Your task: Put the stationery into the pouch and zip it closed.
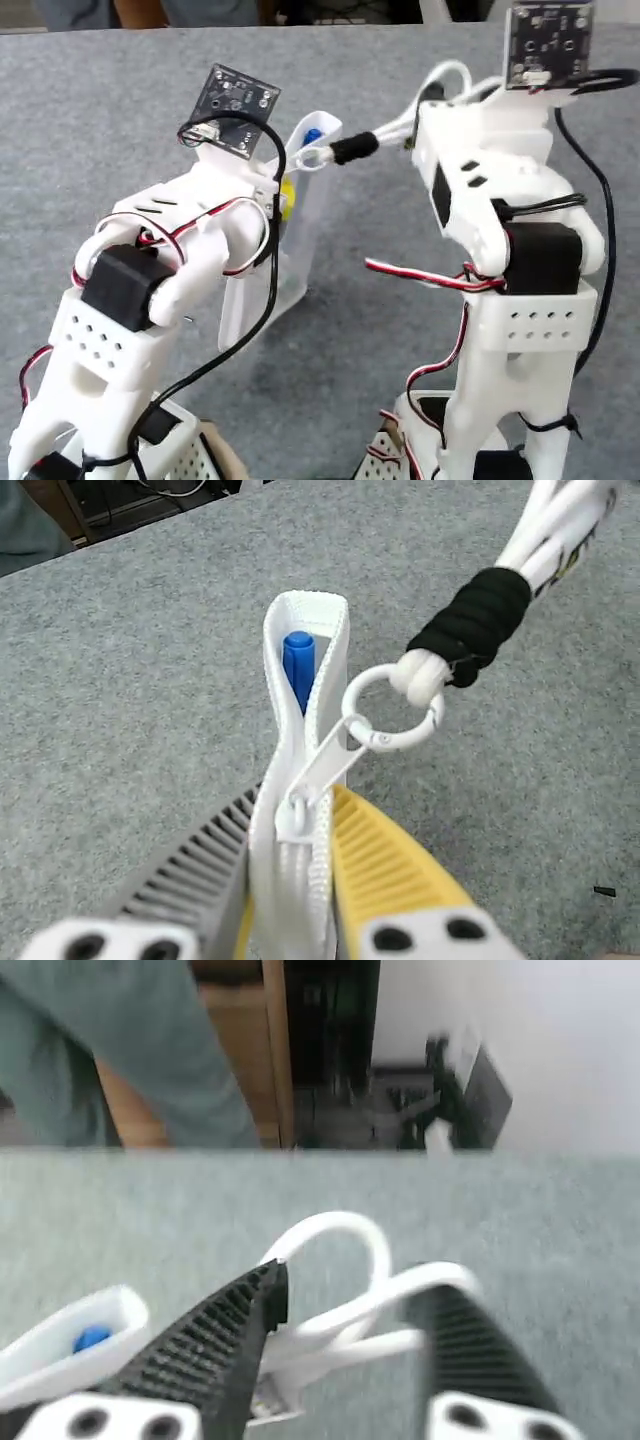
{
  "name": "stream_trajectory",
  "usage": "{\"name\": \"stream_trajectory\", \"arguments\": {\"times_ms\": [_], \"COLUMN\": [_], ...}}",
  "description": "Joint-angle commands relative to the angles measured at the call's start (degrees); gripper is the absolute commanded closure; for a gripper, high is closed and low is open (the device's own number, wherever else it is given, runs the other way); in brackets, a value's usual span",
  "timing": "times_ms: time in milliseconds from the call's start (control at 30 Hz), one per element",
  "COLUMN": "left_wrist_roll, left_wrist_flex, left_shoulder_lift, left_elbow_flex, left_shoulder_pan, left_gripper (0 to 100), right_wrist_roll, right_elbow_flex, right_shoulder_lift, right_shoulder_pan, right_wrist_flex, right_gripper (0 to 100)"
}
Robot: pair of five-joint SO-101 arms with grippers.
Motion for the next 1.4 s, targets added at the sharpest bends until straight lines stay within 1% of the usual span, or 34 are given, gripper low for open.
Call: {"name": "stream_trajectory", "arguments": {"times_ms": [0,267,467,533,633,767,833,933,1167,1233,1367], "left_wrist_roll": [0.3,0.4,0.4,0.4,0.4,0.4,0.4,0.4,0.4,0.4,0.4], "left_wrist_flex": [-0.7,-0.8,-2.2,-2.2,-2.3,-2.4,-2.4,-3.7,-4.3,-4.3,-4.4], "left_shoulder_lift": [-0.4,-0.4,-0.3,-0.3,-0.2,2.7,4.4,5.6,6.2,6.2,6.2], "left_elbow_flex": [-0.3,-0.3,-0.2,-0.2,-0.2,-0.6,-0.7,-0.7,-0.7,-0.7,-0.7], "left_shoulder_pan": [-0.7,-0.7,-4.4,-4.5,-4.6,-4.7,-4.7,-4.7,-4.7,-4.7,-4.7], "left_gripper": [97,97,97,97,97,97,97,97,97,97,97], "right_wrist_roll": [0.1,0.1,0.1,0.5,3.3,7.2,8.9,10.0,4.2,4.0,4.4], "right_elbow_flex": [-3.1,-4.4,-12.2,-13.4,-13.1,-9.0,-5.8,-2.3,-1.3,-1.2,-1.2], "right_shoulder_lift": [-1.1,-1.3,-1.3,-1.3,-1.4,-3.6,-6.1,-9.0,-15.2,-17.6,-22.4], "right_shoulder_pan": [1.2,1.4,1.2,1.2,1.2,0.4,-2.8,-10.3,-27.3,-29.5,-31.6], "right_wrist_flex": [4.7,17.8,28.8,29.7,29.9,29.9,29.9,29.9,29.9,29.9,29.9], "right_gripper": [55.7,53.2,43.2,41.0,40.8,40.8,40.8,40.8,40.8,40.8,40.9]}}
